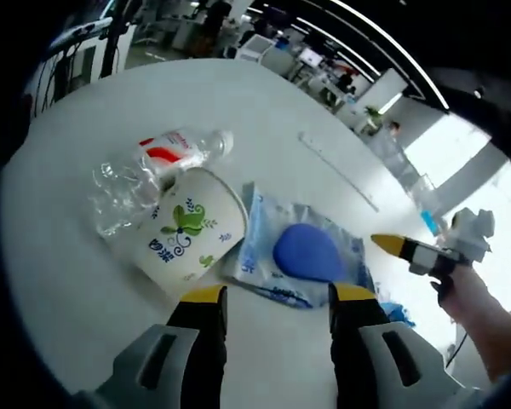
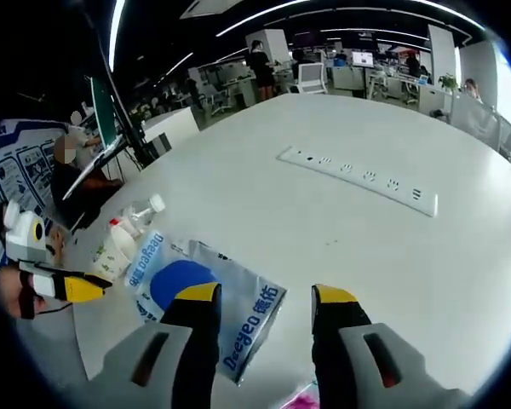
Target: Arrange the tabletop items into an orderly group along one side of the table until the central work area is clear of visible clutter.
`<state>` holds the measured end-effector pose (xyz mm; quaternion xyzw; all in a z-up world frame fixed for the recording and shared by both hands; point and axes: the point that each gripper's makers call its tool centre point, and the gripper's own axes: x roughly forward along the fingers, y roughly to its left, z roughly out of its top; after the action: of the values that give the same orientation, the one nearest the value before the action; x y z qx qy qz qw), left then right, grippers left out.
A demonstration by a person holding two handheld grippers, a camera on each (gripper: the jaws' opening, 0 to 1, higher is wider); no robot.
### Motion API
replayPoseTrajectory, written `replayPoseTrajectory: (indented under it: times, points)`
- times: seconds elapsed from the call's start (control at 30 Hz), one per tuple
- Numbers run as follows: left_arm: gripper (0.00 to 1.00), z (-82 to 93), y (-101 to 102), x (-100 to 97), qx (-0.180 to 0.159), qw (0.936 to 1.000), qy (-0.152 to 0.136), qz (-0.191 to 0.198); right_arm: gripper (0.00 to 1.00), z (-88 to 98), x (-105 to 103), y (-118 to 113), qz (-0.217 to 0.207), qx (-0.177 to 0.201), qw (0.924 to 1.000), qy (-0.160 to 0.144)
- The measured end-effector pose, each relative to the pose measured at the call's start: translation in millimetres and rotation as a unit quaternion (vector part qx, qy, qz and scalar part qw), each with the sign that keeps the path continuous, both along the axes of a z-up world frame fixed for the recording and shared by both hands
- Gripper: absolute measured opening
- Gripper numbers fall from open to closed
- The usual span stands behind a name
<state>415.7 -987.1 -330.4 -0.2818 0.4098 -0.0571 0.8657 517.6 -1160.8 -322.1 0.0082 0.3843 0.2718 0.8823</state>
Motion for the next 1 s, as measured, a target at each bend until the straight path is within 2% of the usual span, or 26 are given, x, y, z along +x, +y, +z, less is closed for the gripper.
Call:
replayPoseTrajectory:
  times: [0.1, 0.17, 0.23, 0.3, 0.67, 0.77, 0.9, 1.0]
  points:
    - [0.43, -2.0, 1.2, 1.7, 0.003, 1.0000, 0.002, 0.008, 0.40, -3.2, 1.3, -1.2, -0.001, 0.000, 1.0000, 0.004]
    - [0.42, -4.6, 2.5, 3.1, -0.010, 0.9995, 0.010, 0.027, 0.39, -3.8, 2.0, -1.7, 0.000, -0.002, 1.0000, 0.005]
    - [0.43, -8.0, 2.3, 2.9, -0.004, 0.9996, 0.014, 0.025, 0.39, -4.7, 3.5, -1.6, 0.001, -0.001, 1.0000, 0.005]
    - [0.42, -9.1, 3.0, 3.2, -0.014, 0.9989, 0.019, 0.041, 0.38, -8.8, 3.9, -2.3, 0.002, -0.005, 0.9999, 0.013]
    - [0.39, -16.6, 3.1, 6.2, -0.029, 0.9961, 0.039, 0.074, 0.33, -19.9, 8.5, -0.8, 0.001, -0.010, 0.9995, 0.031]
    - [0.38, -18.1, 4.7, 6.4, -0.023, 0.9960, 0.039, 0.078, 0.31, -22.9, 8.3, -0.5, 0.002, -0.012, 0.9992, 0.038]
    - [0.37, -22.2, 10.2, 7.9, -0.033, 0.9928, 0.047, 0.105, 0.31, -26.9, 8.6, -1.3, -0.002, -0.008, 0.9989, 0.046]
    - [0.37, -23.6, 11.5, 8.8, -0.025, 0.9931, 0.046, 0.105, 0.30, -30.2, 9.1, -1.7, -0.002, -0.009, 0.9986, 0.052]
